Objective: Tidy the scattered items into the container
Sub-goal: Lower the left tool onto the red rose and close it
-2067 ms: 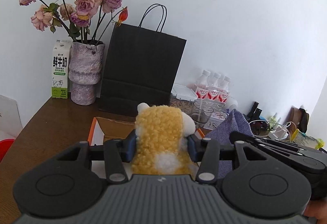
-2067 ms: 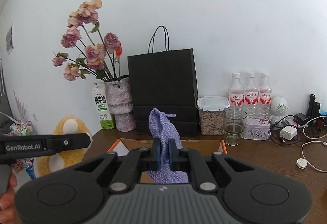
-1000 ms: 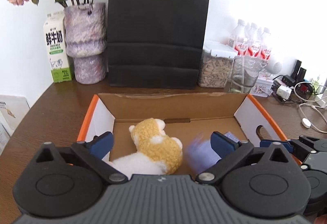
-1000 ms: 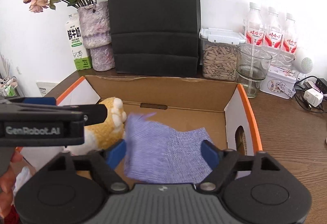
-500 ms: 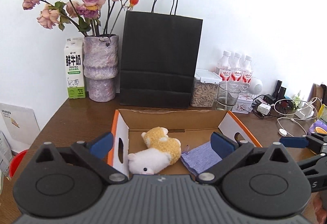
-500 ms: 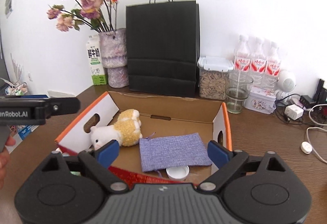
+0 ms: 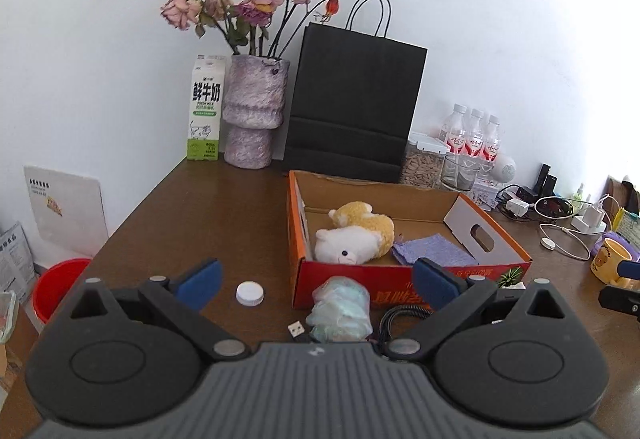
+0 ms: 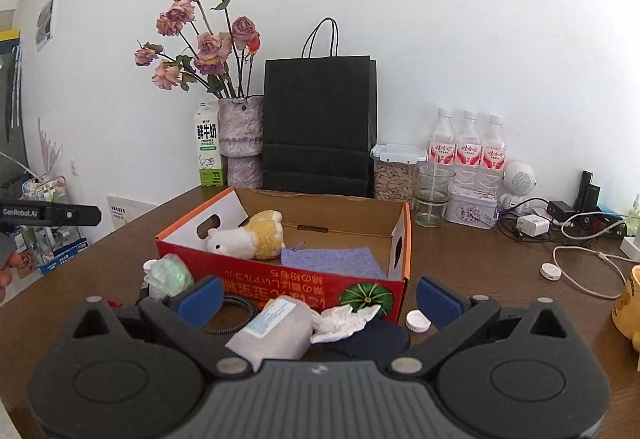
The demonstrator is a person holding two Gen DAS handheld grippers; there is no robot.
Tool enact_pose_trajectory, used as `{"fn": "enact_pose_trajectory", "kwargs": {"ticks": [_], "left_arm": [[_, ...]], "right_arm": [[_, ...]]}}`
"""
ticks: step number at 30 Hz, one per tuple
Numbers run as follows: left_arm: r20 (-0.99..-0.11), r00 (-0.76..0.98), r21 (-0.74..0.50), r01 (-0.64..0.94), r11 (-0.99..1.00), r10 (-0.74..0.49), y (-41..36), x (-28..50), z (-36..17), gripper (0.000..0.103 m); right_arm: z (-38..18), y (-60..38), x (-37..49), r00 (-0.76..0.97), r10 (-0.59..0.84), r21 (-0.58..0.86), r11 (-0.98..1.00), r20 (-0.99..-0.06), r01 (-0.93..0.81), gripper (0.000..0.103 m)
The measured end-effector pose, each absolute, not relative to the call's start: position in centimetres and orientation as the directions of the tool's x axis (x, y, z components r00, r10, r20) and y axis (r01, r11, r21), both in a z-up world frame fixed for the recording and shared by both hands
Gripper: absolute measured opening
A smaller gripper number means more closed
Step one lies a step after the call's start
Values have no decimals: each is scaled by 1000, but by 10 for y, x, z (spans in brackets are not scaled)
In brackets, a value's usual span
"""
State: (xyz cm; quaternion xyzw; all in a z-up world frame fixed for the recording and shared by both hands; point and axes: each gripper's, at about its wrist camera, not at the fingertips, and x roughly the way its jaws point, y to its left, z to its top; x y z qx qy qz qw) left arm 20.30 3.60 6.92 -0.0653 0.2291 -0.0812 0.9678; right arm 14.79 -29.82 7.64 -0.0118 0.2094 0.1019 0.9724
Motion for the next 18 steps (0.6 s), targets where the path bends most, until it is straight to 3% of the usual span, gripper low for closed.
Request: {"fn": "enact_pose_trajectory", "kwargs": {"ticks": [18], "left_arm": [[-558, 818, -127, 81, 989, -139, 41, 191, -15, 103]], "right_arm": [[-5, -310, 100, 846, 104, 91, 994, -523, -65, 103]]}}
